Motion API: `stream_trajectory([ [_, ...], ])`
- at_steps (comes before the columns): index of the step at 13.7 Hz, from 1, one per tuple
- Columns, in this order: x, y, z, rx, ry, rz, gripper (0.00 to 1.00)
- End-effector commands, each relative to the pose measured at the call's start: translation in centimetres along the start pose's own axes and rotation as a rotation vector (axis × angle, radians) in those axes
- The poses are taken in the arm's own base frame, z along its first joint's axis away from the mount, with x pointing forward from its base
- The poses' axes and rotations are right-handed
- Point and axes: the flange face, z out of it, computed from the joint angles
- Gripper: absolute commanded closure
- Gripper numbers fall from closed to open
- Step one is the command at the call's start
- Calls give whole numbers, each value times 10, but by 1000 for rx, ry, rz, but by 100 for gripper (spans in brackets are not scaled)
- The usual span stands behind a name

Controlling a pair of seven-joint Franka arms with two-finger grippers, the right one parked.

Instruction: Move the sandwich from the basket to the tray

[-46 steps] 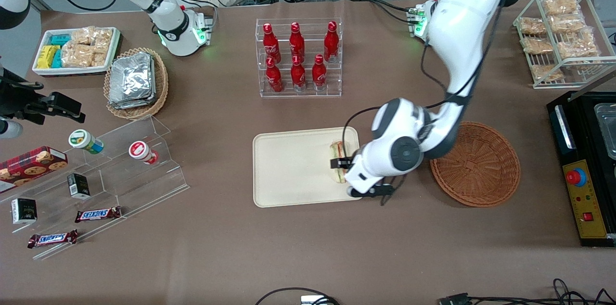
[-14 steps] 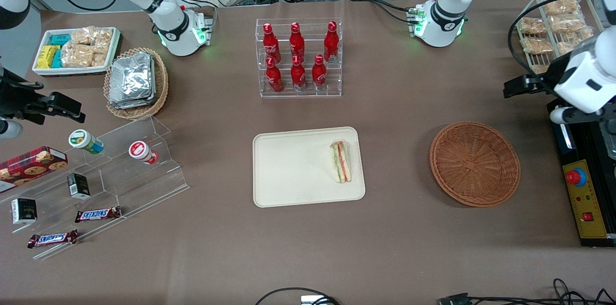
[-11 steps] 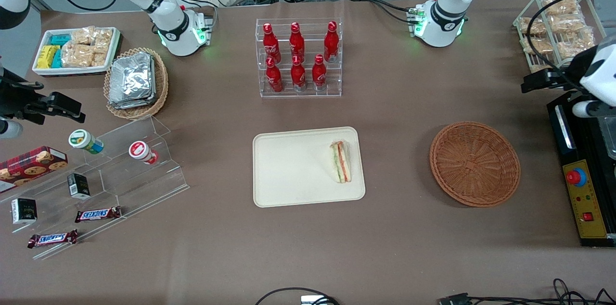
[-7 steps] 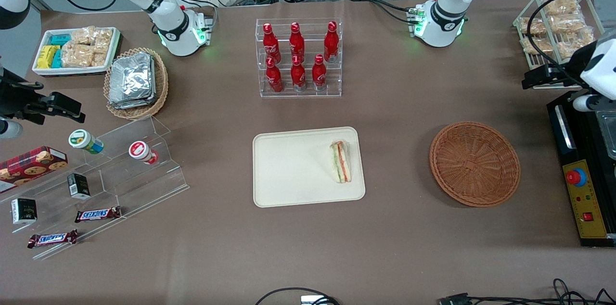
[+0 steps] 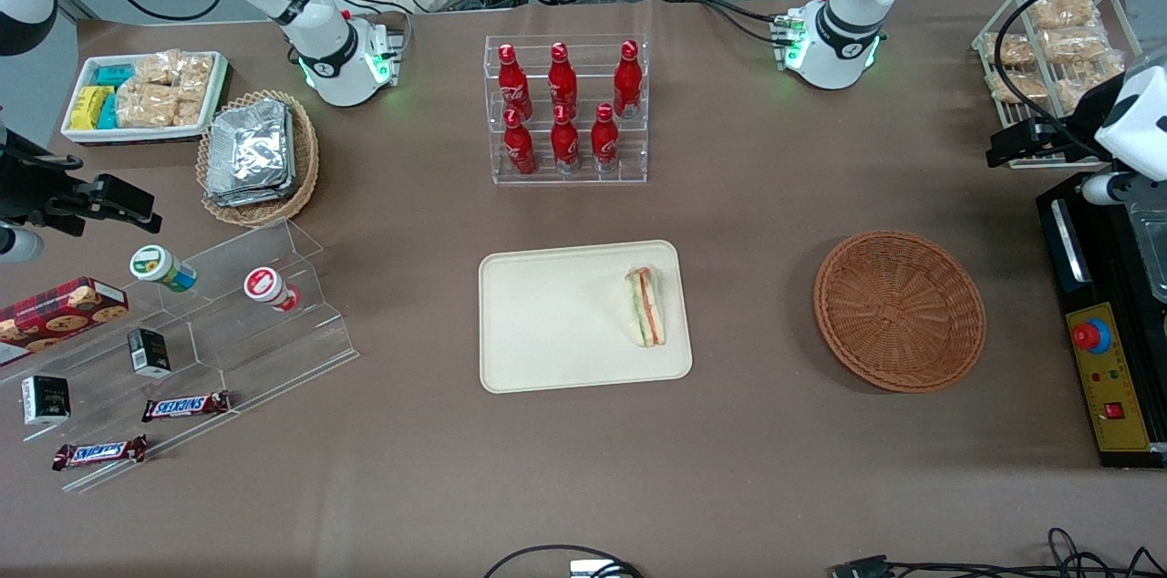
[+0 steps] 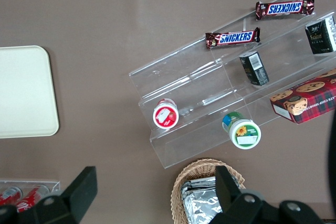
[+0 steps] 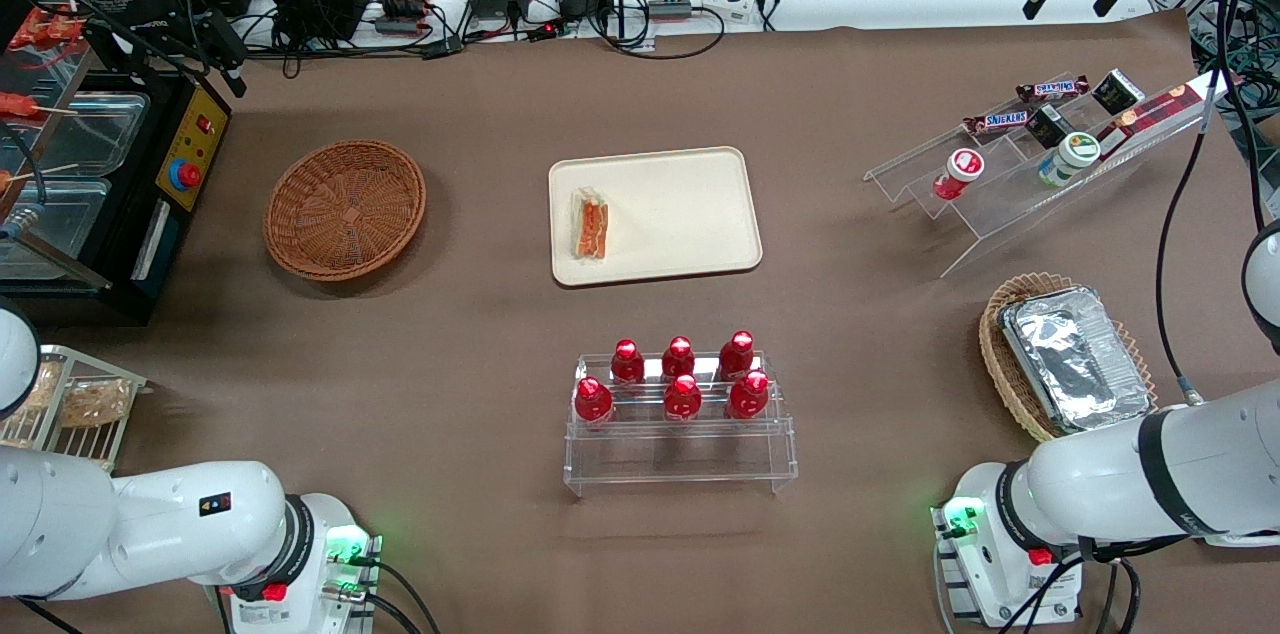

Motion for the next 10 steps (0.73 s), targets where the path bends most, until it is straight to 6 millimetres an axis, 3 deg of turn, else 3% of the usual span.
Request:
stream_trajectory([
  [1, -4, -1, -3, -8, 30, 10, 0],
  [10, 2, -2, -10, 3, 96, -8, 0],
])
